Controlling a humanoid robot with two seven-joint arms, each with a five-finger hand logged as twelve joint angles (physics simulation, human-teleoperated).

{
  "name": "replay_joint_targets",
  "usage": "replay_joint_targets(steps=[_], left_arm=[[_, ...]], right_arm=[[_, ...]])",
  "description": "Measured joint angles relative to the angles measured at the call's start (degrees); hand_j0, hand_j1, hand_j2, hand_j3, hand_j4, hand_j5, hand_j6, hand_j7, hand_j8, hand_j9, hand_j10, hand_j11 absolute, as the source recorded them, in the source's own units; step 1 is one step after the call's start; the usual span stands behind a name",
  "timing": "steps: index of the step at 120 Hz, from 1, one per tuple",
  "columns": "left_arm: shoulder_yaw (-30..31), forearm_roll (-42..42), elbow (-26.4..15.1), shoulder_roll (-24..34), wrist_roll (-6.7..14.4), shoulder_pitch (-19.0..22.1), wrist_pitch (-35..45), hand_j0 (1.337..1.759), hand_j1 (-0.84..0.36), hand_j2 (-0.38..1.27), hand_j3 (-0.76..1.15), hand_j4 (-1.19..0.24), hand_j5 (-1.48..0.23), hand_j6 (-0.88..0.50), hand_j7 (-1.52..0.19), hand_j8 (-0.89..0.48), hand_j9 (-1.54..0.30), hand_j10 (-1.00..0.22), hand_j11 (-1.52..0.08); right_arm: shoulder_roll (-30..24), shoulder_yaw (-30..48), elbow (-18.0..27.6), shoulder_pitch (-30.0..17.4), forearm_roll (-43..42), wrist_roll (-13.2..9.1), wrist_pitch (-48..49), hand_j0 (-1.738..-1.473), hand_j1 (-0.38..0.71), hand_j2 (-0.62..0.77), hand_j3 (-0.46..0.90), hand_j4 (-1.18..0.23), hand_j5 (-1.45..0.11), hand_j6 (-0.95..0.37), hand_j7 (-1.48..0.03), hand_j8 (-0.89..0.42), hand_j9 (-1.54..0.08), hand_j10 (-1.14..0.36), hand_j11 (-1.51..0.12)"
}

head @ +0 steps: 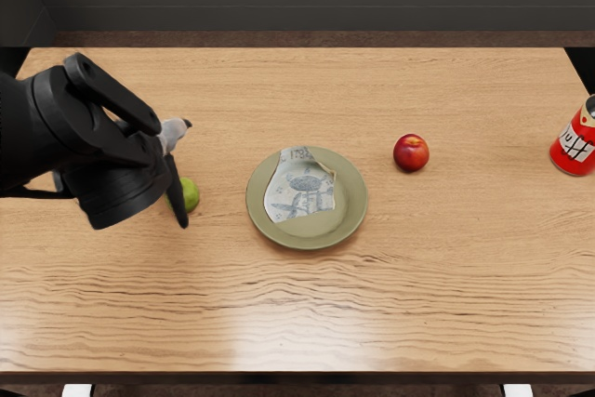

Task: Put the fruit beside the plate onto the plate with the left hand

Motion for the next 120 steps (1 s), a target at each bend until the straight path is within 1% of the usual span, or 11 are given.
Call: replay_joint_targets(steps=[12,19,32,40,43,53,66,71,75,95,120], left_arm=[[-0.5,-0.1,0.3,0.0,-0.1,2.3,0.8,1.658,0.34,0.0,0.0,-0.01,-0.01,-0.01,-0.01,-0.01,-0.01,-0.01,-0.01],[-0.5,-0.2,1.0,0.0,-0.1,5.3,2.3,1.658,0.34,0.0,0.0,-0.01,-0.01,-0.01,-0.01,-0.01,-0.01,-0.01,-0.01],[0.1,0.3,2.0,0.0,-0.1,6.8,4.4,1.658,0.34,0.0,0.0,-0.01,-0.01,-0.01,-0.01,-0.01,-0.01,-0.01,-0.01],[0.3,1.8,2.5,0.0,-0.1,7.7,5.0,1.658,0.33,0.0,0.0,-0.02,-0.02,-0.02,-0.02,-0.02,-0.02,-0.02,-0.02],[0.2,2.7,2.6,0.0,-0.1,8.6,5.1,1.658,0.32,0.0,0.0,-0.02,-0.03,-0.02,-0.03,-0.02,-0.03,-0.02,-0.03],[0.2,7.7,2.8,0.0,0.1,10.2,5.4,1.658,0.3,0.01,0.0,-0.04,-0.05,-0.04,-0.05,-0.04,-0.05,-0.04,-0.05],[0.1,12.7,3.0,0.0,0.2,10.6,5.5,1.658,0.29,0.01,0.0,-0.05,-0.06,-0.05,-0.06,-0.05,-0.06,-0.05,-0.06],[0.3,13.7,3.5,0.0,0.2,11.8,5.6,1.658,0.29,0.01,0.0,-0.05,-0.07,-0.05,-0.07,-0.05,-0.07,-0.05,-0.07],[0.4,14.3,3.9,0.0,0.2,12.0,5.6,1.658,0.27,0.01,0.0,-0.07,-0.09,-0.07,-0.09,-0.07,-0.09,-0.07,-0.09],[1.6,15.0,5.3,0.0,0.3,12.6,5.6,1.658,0.18,0.03,0.0,-0.14,-0.19,-0.14,-0.19,-0.14,-0.19,-0.14,-0.19],[1.6,15.2,5.8,0.0,0.2,13.1,5.6,1.658,0.05,0.05,0.0,-0.25,-0.32,-0.25,-0.32,-0.25,-0.32,-0.25,-0.32]], right_arm=[[0.0,0.0,0.0,0.0,0.0,0.0,0.0,-1.658,-0.33,0.0,0.0,-0.02,-0.02,-0.02,-0.02,-0.02,-0.02,-0.02,-0.02],[0.0,0.0,0.0,0.0,0.0,0.0,0.0,-1.658,-0.33,0.0,0.0,-0.02,-0.02,-0.02,-0.02,-0.02,-0.02,-0.02,-0.02],[0.0,0.0,0.0,0.0,0.0,0.0,0.0,-1.658,-0.33,0.0,0.0,-0.02,-0.02,-0.02,-0.02,-0.02,-0.02,-0.02,-0.02],[0.0,0.0,0.0,0.0,0.0,0.0,0.0,-1.658,-0.33,0.0,0.0,-0.02,-0.02,-0.02,-0.02,-0.02,-0.02,-0.02,-0.02],[0.0,0.0,0.0,0.0,0.0,0.0,0.0,-1.658,-0.33,0.0,0.0,-0.02,-0.02,-0.02,-0.02,-0.02,-0.02,-0.02,-0.02],[0.0,0.0,0.0,0.0,0.0,0.0,0.0,-1.658,-0.33,0.0,0.0,-0.02,-0.02,-0.02,-0.02,-0.02,-0.02,-0.02,-0.02],[0.0,0.0,0.0,0.0,0.0,0.0,0.0,-1.658,-0.33,0.0,0.0,-0.02,-0.02,-0.02,-0.02,-0.02,-0.02,-0.02,-0.02],[0.0,0.0,0.0,0.0,0.0,0.0,0.0,-1.658,-0.33,0.0,0.0,-0.02,-0.02,-0.02,-0.02,-0.02,-0.02,-0.02,-0.02],[0.0,0.0,0.0,0.0,0.0,0.0,0.0,-1.658,-0.33,0.0,0.0,-0.02,-0.02,-0.02,-0.02,-0.02,-0.02,-0.02,-0.02],[0.0,0.0,0.0,0.0,0.0,0.0,0.0,-1.658,-0.33,0.0,0.0,-0.02,-0.02,-0.02,-0.02,-0.02,-0.02,-0.02,-0.02],[0.0,0.0,0.0,0.0,0.0,0.0,0.0,-1.658,-0.33,0.0,0.0,-0.02,-0.02,-0.02,-0.02,-0.02,-0.02,-0.02,-0.02]])
